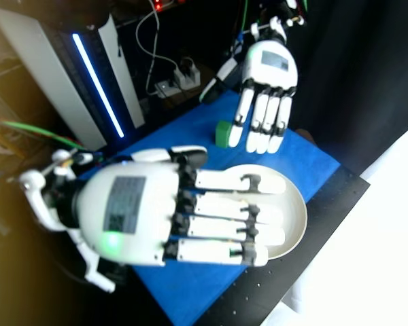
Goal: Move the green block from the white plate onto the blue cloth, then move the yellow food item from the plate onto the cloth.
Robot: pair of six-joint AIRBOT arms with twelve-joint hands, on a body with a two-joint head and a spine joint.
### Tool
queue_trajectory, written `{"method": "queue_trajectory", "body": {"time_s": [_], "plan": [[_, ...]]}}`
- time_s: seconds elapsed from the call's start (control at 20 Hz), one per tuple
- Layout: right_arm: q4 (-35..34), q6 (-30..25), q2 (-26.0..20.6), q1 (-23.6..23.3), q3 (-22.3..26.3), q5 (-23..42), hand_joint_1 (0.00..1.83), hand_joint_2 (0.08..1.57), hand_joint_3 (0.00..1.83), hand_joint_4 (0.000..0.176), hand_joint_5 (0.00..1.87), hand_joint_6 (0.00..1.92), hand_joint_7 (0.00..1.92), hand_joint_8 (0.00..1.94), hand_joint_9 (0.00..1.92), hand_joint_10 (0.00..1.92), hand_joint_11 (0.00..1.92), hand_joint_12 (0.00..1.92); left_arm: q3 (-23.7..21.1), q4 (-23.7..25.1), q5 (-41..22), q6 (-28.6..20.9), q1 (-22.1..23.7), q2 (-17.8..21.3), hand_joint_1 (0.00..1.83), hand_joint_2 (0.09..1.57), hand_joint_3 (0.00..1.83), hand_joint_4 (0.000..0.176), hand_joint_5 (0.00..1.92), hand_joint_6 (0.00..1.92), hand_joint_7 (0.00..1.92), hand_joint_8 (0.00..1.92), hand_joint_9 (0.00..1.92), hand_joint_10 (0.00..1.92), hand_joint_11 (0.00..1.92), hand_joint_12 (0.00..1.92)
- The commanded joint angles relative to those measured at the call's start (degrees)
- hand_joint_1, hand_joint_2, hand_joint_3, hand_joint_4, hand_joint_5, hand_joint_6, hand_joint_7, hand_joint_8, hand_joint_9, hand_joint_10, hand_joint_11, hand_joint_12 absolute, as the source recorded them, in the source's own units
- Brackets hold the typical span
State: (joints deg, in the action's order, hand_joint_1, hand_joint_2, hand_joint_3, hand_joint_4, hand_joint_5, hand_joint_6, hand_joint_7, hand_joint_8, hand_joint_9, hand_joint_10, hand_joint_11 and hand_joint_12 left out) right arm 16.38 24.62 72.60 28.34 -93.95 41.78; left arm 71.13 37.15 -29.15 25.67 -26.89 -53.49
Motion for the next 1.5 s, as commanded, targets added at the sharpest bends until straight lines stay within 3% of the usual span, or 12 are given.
{"method": "queue_trajectory", "body": {"time_s": [0.0,0.05,0.15,0.25,0.35,0.45,0.6,0.7,0.85,1.1,1.2,1.45], "plan": [[-1.34,-0.23,0.61,-0.73,-0.30,5.54,0.47,0.89,0.00,0.062,0.27,0.00,0.42,0.00,0.34,0.01,0.00,1.14,0.70,-3.78,-2.59,1.48,0.97,0.44,0.75,0.71,0.00,0.147,0.22,0.00,0.26,0.00,0.27,0.00,0.17,0.24],[-0.36,-0.23,1.51,-0.91,-0.95,4.51,0.49,0.89,0.00,0.035,0.27,0.00,0.38,0.00,0.33,0.00,0.00,1.11,1.56,-5.74,-1.17,3.25,1.23,0.28,0.72,0.73,0.01,0.134,0.18,0.00,0.19,0.00,0.20,0.00,0.13,0.22],[0.20,-0.23,2.62,-0.94,-1.63,3.66,0.45,0.91,0.00,0.027,0.32,0.01,0.37,0.00,0.31,0.01,0.00,1.04,3.69,-9.10,1.26,5.80,1.68,-0.58,0.73,0.77,0.00,0.117,0.15,0.00,0.12,0.00,0.11,0.00,0.08,0.15],[3.25,-0.23,3.91,-1.67,-2.46,0.41,0.46,0.93,0.00,0.001,0.36,0.00,0.30,0.00,0.30,0.00,0.00,1.06,7.89,-12.30,5.58,8.45,4.97,-2.98,0.74,0.69,0.00,0.130,0.12,0.00,0.12,0.00,0.04,0.00,0.01,0.07],[4.51,-0.23,5.21,-1.74,-3.38,-0.78,0.47,0.94,0.00,0.000,0.30,0.00,0.24,0.00,0.28,0.01,0.00,1.02,8.50,-14.49,6.34,10.99,5.50,-3.25,0.75,0.70,0.00,0.125,0.12,0.00,0.11,0.00,0.03,0.00,0.00,0.03],[5.71,-0.23,6.52,-1.92,-4.24,-1.65,0.47,0.93,0.00,0.000,0.31,0.01,0.11,0.00,0.04,0.01,0.00,0.43,9.62,-14.64,7.06,11.07,6.61,-4.20,0.80,0.74,0.01,0.149,0.12,0.00,0.10,0.00,0.03,0.00,0.00,0.00],[7.17,-0.23,8.43,-1.91,-5.34,-3.14,0.48,0.90,0.00,0.000,0.33,0.00,0.25,0.01,0.28,0.04,0.00,1.12,9.99,-14.54,7.93,11.14,8.10,-4.87,0.78,0.74,0.01,0.159,0.12,0.00,0.12,0.00,0.03,0.00,0.01,0.00],[8.68,-0.23,10.24,-1.91,-6.85,-4.88,0.43,0.88,0.00,0.000,0.32,0.00,0.38,0.01,0.41,0.04,0.02,1.34,10.40,-12.88,9.55,11.16,10.24,-5.42,0.79,0.76,0.01,0.154,0.09,0.00,0.09,0.00,0.00,0.00,0.00,0.00],[9.29,-0.23,11.62,-1.90,-8.00,-6.26,0.43,0.89,0.00,0.000,0.26,0.00,0.35,0.01,0.35,0.02,0.00,1.09,10.57,-11.25,10.73,11.16,12.58,-5.85,0.79,0.75,0.00,0.162,0.10,0.00,0.12,0.01,0.03,0.01,0.00,0.00],[11.45,-0.23,12.64,-1.88,-9.01,-8.54,0.36,0.92,0.00,0.000,0.27,0.00,0.42,0.01,0.45,0.03,0.00,1.30,10.22,-9.96,11.45,11.18,13.45,-5.98,0.85,0.78,0.01,0.176,0.10,0.01,0.13,0.01,0.05,0.01,0.02,0.01],[11.45,-0.23,12.64,-1.86,-9.11,-9.01,0.39,0.92,0.00,0.000,0.25,0.00,0.39,0.00,0.39,0.00,0.00,1.25,9.87,-8.87,12.16,11.18,13.72,-5.97,0.84,0.76,0.00,0.165,0.11,0.01,0.15,0.01,0.06,0.01,0.02,0.01],[11.44,-0.23,13.70,-1.19,-9.70,-9.80,0.43,0.89,0.00,0.000,0.25,0.00,0.50,0.00,0.53,0.04,0.00,1.57,9.34,-7.79,12.66,11.19,14.20,-5.96,0.82,0.77,0.01,0.145,0.10,0.00,0.16,0.01,0.08,0.01,0.03,0.01]]}}
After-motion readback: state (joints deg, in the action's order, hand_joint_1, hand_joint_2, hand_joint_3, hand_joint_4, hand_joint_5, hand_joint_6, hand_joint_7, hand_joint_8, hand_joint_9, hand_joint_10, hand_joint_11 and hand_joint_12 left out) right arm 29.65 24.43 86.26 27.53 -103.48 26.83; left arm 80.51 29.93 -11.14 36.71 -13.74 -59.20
